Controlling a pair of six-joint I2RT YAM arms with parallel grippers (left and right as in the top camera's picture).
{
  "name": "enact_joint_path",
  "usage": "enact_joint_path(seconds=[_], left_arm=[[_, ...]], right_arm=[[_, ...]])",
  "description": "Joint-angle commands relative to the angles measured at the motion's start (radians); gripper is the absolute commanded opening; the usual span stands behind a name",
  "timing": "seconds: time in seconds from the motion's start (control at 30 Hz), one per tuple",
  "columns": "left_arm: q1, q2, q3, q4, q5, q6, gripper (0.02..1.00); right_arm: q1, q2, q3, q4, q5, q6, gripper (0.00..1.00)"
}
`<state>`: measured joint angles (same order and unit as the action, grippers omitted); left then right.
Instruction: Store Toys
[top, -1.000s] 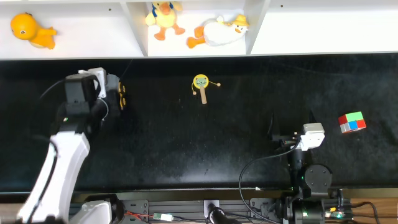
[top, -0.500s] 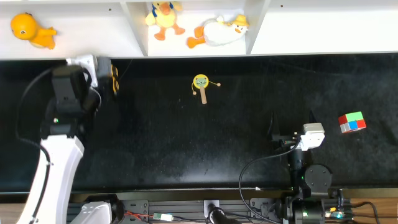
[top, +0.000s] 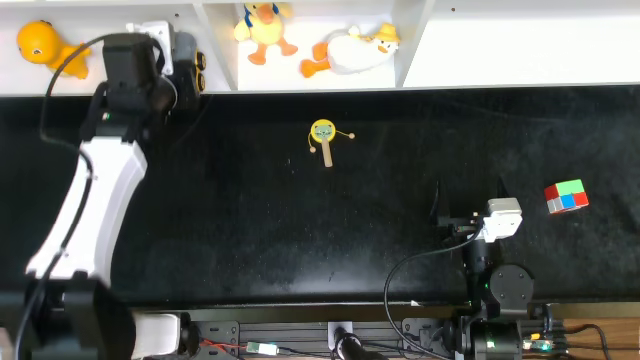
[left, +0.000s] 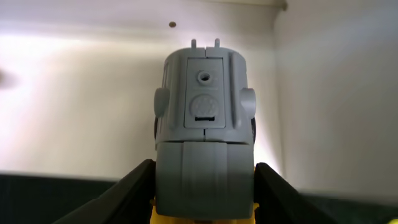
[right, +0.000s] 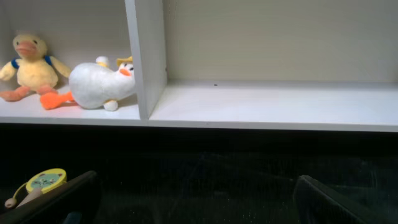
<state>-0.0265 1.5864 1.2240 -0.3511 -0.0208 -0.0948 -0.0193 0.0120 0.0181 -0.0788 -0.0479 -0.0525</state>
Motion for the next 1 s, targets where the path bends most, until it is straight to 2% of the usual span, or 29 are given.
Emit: enact_joint_path(seconds=[0.03, 0.3, 0.33, 0.37, 0.43, 0.5, 0.77, 1.0], left_arm=[[-0.001, 0.083, 0.093, 0.005, -0.051, 0.019, 0.270], [0.000, 0.189, 0.157, 0.009, -0.079, 0.019, 0.292], [0.000, 0.191, 0.158, 0.008, -0.079, 0.019, 0.354], [0.000, 0.191, 0.158, 0.004, -0.079, 0.019, 0.472], [0.000, 0.190, 0.158, -0.006, -0.079, 0.019, 0.840], [0.000, 0.188, 0.157, -0.018, -0.092, 0.019, 0.998], [0.000, 0.068, 0.056, -0.065, -0.142, 0.028, 0.998], [0.001, -0.261, -0.318, 0.037, -0.142, 0.042, 0.998]], right_arm=[[-0.003, -0.007, -0.013, 0.005, -0.004, 0.008, 0.996], [-0.003, -0.007, -0.013, 0.005, -0.004, 0.008, 0.996], [-0.003, -0.007, -0.013, 0.005, -0.004, 0.008, 0.996], [-0.003, -0.007, -0.013, 0.005, -0.004, 0.008, 0.996], [-0.003, -0.007, -0.013, 0.005, -0.004, 0.008, 0.996], [-0.003, -0.007, -0.013, 0.005, -0.004, 0.008, 0.996], [-0.003, -0.007, -0.013, 0.005, -0.004, 0.008, 0.996], [-0.003, -0.008, -0.013, 0.005, -0.004, 0.008, 0.993]])
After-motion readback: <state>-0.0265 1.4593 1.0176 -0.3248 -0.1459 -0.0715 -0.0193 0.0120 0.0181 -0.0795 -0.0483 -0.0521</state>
